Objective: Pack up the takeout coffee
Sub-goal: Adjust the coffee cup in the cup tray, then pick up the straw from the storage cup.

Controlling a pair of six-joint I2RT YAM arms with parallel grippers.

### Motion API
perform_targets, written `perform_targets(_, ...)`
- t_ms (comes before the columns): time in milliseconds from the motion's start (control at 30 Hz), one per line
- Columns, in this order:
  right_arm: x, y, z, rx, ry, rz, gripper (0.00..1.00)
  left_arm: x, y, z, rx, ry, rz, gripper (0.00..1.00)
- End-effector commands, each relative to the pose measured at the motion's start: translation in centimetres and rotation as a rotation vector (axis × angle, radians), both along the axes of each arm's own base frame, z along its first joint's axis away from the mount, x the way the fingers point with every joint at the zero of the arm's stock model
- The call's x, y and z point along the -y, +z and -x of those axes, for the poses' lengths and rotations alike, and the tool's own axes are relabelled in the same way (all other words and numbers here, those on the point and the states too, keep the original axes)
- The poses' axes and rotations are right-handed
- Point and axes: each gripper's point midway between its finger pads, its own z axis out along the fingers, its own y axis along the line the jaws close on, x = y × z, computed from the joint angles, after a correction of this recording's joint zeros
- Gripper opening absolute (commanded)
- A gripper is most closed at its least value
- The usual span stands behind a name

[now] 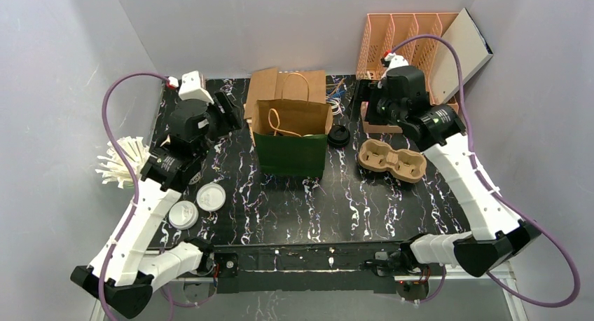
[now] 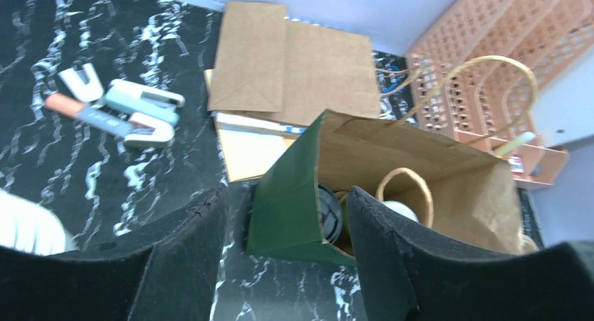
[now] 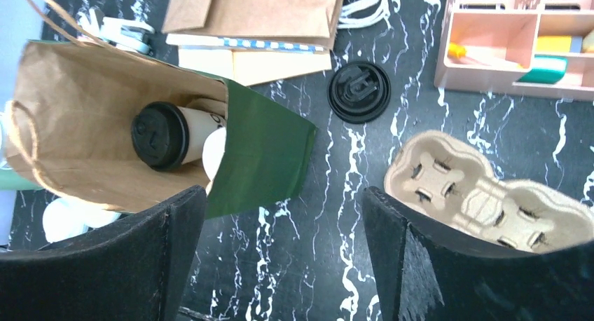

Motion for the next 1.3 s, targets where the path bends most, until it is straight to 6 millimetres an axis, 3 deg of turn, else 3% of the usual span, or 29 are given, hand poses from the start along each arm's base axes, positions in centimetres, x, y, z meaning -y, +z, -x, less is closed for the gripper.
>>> perform_targets(0, 0.2, 2.4, -0.4, 0.119, 0.021, -0.012, 0.91, -4.0, 0.6, 1.6, -0.076, 0.17, -0.075, 0.61)
perform_targets(100, 0.7, 2.5, -0.1, 0.142, 0.016, 0.003, 0.9, -6.6, 0.7, 3.2, -0.174, 0.285, -0.154, 0.64)
perform_targets(200, 0.9, 2.6, -0.1, 0.157, 0.015, 0.008, 0.9, -8.8, 2.6, 4.5, -0.217, 0.37, -0.223, 0.67)
perform_targets(333, 0.9, 2.8, -0.2, 0.181, 0.018, 0.003, 0.88, -11.2, 5.4, 5.9, -0.226, 0.46, -0.292, 0.54)
perform_targets(433, 0.8, 2.9, -0.3, 0.199, 0.029, 0.002, 0.88, -12.9, 5.9, 6.6, -0.23, 0.529, -0.369, 0.58)
perform_targets(667, 0.2, 2.7, -0.9, 0.236, 0.031, -0.028, 0.88, -12.0, 5.2, 4.0, -0.203, 0.555, -0.361, 0.69)
perform_targets(800, -0.6, 3.7, -1.7, 0.154, 0.007, -0.06, 0.88, -11.8, 5.7, 3.3, -0.134, 0.567, -0.307, 0.62)
perform_targets(900, -0.7, 3.8, -1.0, 0.099, -0.001, -0.072, 0.91, -12.6, 5.5, 3.3, -0.13, 0.628, -0.333, 0.72)
perform_targets(1000, -0.5, 3.0, 0.3, 0.114, 0.007, -0.113, 0.9, -12.6, 4.9, 2.3, -0.108, 0.64, -0.363, 0.75)
perform_targets(1133, -0.3, 2.7, 1.5, 0.138, 0.002, -0.172, 0.86, -14.8, 4.3, 0.3, -0.099, 0.677, -0.373, 0.69)
perform_targets(1267, -0.3, 2.7, 2.2, 0.135, 0.034, -0.162, 0.86, -19.7, 2.1, -1.0, -0.256, 0.758, -0.415, 0.7)
